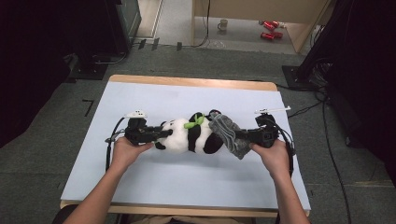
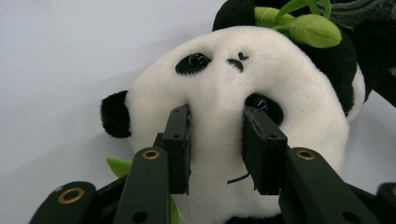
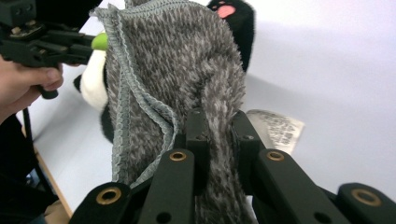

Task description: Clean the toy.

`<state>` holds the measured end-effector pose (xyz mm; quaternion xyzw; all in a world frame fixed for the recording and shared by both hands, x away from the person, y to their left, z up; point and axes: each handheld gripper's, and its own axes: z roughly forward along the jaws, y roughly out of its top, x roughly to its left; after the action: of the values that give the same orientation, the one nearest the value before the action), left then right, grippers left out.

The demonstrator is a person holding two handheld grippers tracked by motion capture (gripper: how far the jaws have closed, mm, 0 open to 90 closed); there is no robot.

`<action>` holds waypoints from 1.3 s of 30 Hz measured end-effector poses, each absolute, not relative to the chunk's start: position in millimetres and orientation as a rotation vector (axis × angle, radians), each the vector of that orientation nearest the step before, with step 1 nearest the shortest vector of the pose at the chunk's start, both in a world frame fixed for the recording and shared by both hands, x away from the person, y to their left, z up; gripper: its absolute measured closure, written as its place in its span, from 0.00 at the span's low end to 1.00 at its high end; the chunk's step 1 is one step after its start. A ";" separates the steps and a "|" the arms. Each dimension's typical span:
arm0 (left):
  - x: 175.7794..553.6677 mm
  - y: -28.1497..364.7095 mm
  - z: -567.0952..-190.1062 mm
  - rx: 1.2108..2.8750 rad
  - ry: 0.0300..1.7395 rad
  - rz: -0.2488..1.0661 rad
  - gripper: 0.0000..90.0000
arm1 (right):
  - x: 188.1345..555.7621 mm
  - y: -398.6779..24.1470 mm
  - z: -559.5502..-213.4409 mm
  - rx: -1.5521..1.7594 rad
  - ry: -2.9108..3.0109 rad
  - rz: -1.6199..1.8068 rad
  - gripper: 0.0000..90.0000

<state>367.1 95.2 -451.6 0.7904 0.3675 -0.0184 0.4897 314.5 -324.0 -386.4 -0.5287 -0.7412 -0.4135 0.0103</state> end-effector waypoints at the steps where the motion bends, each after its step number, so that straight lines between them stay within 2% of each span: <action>1: 367.1 95.2 -451.5 1.920 0.893 -0.045 0.72 | 314.8 -326.3 -386.6 -1.658 -2.308 -1.297 0.91; 12: 365.3 95.7 -452.2 1.916 0.893 -0.041 0.72 | 310.9 -342.2 -358.9 -1.688 -2.267 -1.445 0.91; 20: 362.1 94.5 -451.8 1.918 0.895 -0.022 0.72 | 311.2 -321.9 -343.5 -1.587 -2.270 -1.525 0.91; 31: 361.5 95.3 -451.6 1.926 0.888 -0.019 0.72 | 320.3 -277.5 -361.9 -1.469 -2.322 -1.440 0.91; 39: 363.2 95.4 -450.0 1.945 0.884 -0.034 0.71 | 320.5 -288.3 -376.6 -1.503 -2.348 -1.339 0.91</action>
<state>363.2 95.4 -450.0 0.7977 0.3626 -0.0140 0.4817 320.5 -288.3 -376.6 -0.4858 -0.7590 -0.4328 0.0242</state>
